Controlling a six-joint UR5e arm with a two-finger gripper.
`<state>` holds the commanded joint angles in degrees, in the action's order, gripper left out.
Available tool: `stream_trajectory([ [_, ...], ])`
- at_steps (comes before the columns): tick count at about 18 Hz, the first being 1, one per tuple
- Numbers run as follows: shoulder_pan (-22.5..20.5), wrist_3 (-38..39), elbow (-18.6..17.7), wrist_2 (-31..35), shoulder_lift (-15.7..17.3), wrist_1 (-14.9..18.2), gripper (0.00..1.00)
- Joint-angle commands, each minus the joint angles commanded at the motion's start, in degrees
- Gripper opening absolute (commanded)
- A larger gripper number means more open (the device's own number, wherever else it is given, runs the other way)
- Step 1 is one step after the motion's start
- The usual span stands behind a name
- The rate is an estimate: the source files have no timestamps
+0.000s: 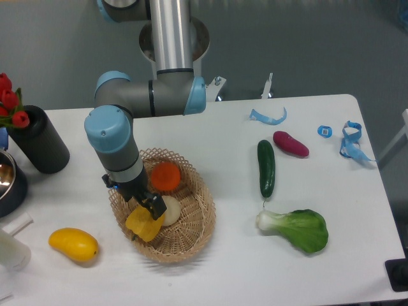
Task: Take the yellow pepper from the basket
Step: 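Lower the gripper around the yellow pepper and close on it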
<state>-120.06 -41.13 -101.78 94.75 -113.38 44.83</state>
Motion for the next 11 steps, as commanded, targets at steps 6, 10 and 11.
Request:
stream_trajectory([
  [6, -0.1, -0.1, 0.4, 0.0, 0.3, 0.2, 0.45],
  [10, -0.4, -0.4, 0.5, 0.0, 0.3, 0.2, 0.35],
  [11, -0.5, -0.5, 0.5, 0.0, 0.4, 0.2, 0.34],
])
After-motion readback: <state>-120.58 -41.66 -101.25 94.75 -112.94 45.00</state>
